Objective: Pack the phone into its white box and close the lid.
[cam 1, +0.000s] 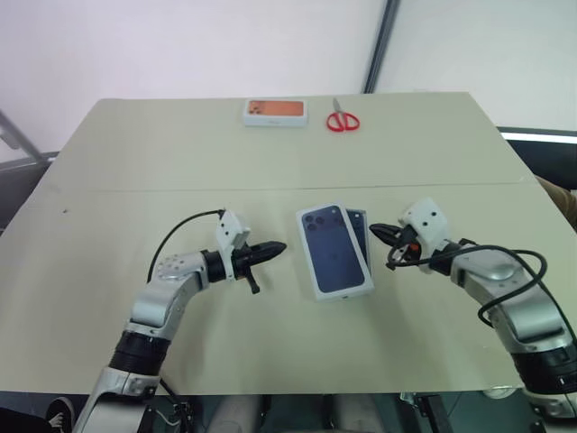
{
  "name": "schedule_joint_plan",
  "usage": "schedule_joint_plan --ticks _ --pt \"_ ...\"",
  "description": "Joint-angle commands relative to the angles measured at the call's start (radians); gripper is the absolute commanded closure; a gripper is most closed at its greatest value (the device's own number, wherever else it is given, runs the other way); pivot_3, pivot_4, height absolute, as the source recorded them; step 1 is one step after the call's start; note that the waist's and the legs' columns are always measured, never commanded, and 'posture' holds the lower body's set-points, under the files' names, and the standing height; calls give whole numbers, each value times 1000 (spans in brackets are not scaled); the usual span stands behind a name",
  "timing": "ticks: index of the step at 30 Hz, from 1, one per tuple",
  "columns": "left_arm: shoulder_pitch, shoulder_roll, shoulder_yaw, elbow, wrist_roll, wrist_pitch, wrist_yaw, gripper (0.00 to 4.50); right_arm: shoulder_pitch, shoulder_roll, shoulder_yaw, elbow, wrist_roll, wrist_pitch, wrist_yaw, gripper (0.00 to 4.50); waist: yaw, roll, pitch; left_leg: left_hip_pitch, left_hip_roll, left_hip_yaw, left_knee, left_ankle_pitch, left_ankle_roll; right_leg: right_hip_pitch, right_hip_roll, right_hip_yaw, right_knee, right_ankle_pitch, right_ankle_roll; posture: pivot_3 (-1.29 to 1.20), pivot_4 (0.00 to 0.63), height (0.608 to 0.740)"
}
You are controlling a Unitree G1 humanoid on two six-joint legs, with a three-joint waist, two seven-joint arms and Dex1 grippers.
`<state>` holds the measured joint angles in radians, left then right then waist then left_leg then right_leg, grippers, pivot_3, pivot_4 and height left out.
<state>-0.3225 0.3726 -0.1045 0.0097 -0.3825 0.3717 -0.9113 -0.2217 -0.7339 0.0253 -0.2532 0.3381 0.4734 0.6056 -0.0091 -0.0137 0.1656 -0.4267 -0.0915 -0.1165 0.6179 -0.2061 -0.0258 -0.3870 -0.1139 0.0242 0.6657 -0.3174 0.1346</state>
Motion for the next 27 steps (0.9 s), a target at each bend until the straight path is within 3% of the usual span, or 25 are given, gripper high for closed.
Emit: schedule_joint_plan --ticks 1,11,27 --pt "3 -26 -18 1 7 -6 14 4500 2 1 0 -47 -22 -22 26 4460 -1 0 0 0 0 0 0 0 0 0 0 0 0 0 0 0 150 740" --pt "-11 -90 -96 113 81 -58 22 4500 -1 28 9 -42 -76 -5 25 4460 -2 0 0 0 0 0 0 0 0 0 0 0 0 0 0 0 150 740" --pt "-172 -217 -87 244 98 -72 42 4500 27 25 2 -46 -134 0 31 4460 21 0 0 1 -1 -1 4 -1 1 4 0 -2 0 0 0 0 150 740"
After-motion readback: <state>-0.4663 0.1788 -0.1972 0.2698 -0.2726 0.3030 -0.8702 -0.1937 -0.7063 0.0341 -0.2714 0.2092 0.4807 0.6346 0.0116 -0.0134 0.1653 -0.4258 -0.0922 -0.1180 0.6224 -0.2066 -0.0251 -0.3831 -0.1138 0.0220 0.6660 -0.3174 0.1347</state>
